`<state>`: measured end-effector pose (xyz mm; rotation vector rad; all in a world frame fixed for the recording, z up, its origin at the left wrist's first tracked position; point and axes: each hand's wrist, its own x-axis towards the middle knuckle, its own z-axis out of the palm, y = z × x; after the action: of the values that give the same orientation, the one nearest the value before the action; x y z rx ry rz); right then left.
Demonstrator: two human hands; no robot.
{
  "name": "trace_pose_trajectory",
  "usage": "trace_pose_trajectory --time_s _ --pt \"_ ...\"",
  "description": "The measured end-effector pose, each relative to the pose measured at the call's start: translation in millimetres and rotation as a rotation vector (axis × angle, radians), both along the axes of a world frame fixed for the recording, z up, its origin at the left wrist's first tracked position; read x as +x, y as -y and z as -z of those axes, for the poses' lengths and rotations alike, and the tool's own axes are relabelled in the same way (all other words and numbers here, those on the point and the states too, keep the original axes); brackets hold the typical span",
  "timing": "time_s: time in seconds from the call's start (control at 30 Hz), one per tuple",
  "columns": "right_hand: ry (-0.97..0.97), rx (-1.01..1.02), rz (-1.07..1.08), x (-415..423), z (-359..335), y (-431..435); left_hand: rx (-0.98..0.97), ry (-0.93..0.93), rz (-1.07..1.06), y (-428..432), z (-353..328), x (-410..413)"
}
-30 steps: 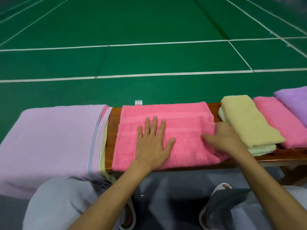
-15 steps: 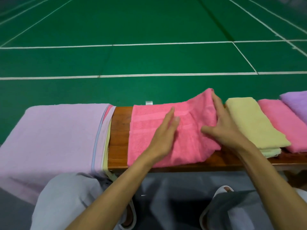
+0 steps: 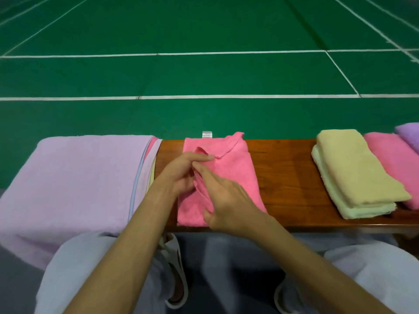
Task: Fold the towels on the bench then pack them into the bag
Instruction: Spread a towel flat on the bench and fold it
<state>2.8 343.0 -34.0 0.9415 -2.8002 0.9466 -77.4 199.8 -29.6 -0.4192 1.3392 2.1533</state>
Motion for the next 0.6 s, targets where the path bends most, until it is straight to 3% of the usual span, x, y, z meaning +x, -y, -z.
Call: trace_pose_trajectory --time_s 0.13,0.33,0.43,0.5,0.6 --pt "-0.032 -0.157 -0.004 8.2 11.7 2.8 -0.401 -0.238 -0.012 2.8 4.8 -13.2" --pt "0.003 -0.35 0.157 5.1 2.0 21.8 -0.815 -0.466 -0.156 -1.6 9.7 -40.0" --pt "0.01 -0.432 0.2 6.6 1.2 34.7 -0.865 -0.271 -0.197 3.6 11.6 -56.7" --pt "0.074 -0.402 0.155 11.5 5.0 42.0 -0.737 -0.138 -0.236 14.4 19.2 -67.7" --pt "0.123 -0.329 -0.035 19.4 14.0 40.1 -0.639 -0.132 -0.291 26.1 26.8 -67.1"
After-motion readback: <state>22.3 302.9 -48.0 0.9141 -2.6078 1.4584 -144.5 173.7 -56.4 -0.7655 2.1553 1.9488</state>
